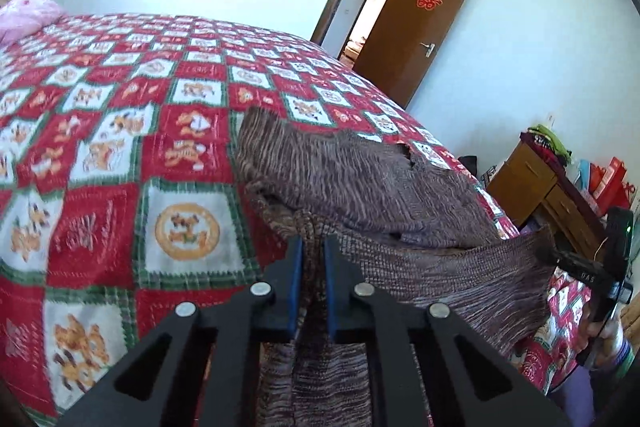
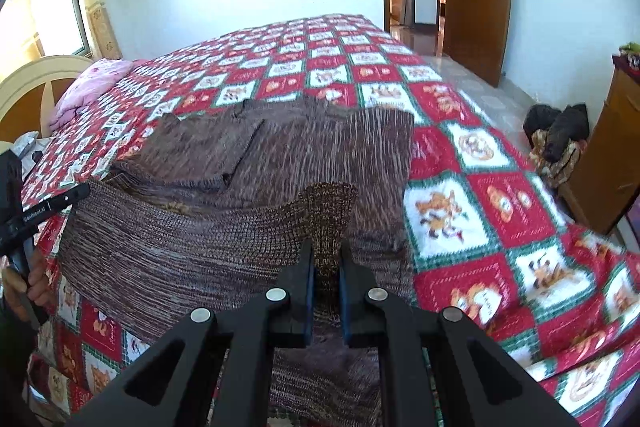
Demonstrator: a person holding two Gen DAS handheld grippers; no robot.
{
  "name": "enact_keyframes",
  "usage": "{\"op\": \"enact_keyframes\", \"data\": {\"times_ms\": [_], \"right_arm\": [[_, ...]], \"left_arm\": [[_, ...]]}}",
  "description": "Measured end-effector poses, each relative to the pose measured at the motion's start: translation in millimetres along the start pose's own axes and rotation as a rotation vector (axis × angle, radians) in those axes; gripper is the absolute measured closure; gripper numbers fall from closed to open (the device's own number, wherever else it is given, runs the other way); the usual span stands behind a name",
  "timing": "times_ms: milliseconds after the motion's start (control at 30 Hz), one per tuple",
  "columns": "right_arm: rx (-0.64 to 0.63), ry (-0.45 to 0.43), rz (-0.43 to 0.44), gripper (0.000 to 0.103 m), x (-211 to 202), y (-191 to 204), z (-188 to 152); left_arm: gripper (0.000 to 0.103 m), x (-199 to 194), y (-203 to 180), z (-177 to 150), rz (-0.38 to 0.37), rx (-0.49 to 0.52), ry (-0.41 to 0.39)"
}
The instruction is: Fold small clothes
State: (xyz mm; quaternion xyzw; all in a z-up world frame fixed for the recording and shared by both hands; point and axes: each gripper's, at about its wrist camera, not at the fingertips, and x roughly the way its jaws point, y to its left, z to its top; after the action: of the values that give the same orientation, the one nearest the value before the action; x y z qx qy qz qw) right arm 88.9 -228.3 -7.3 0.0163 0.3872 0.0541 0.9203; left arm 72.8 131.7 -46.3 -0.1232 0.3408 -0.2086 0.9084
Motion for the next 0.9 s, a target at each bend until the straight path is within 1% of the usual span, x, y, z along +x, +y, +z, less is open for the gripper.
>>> {"op": "enact_keyframes", "data": {"times_ms": [133,233,300,400,500,567,700,900], "right_arm": [[-0.020,-0.027,-0.001,0.093,-8.9,5.8,5.2],[-0.039,-0.023,0.003,0.093,-10.3,10.2,3.0],[-0.045,-0.022,-0.006,0.093,-10.0,10.9,0.9],[-0.031,-0.027,-0.011,0.093,-10.3,7.4,1.1],[-0.024,-0.040,-0.014,0.093,-12.2,5.2,7.4],[-0.039,-0.054,-0.025,0.093,-14.3,6.6,13.5],[-0.065,-0.080,-0.043,0.093,-14.6,7.4,30.3],[-0.077,-0.110,-0.074,0.093,3.7,-0.4,72.7]], "left_arm": [[0.093,-11.3,-7.3,1.2,-0.009,0.026,-0.021],[0.093,-20.5,-15.3,-5.4,0.013,0.072,-0.030],[0.093,-23.8,-18.0,-10.0,0.013,0.093,-0.039],[0.093,-24.5,-14.5,-7.4,0.007,0.069,-0.049],[0.094,-21.5,-3.2,5.8,-0.015,-0.012,-0.051],[0.094,-19.2,1.2,15.8,-0.018,-0.046,-0.052],[0.094,-11.9,2.0,36.4,0.001,-0.050,-0.061],[0.094,15.6,3.2,74.0,0.045,-0.059,-0.066]]}}
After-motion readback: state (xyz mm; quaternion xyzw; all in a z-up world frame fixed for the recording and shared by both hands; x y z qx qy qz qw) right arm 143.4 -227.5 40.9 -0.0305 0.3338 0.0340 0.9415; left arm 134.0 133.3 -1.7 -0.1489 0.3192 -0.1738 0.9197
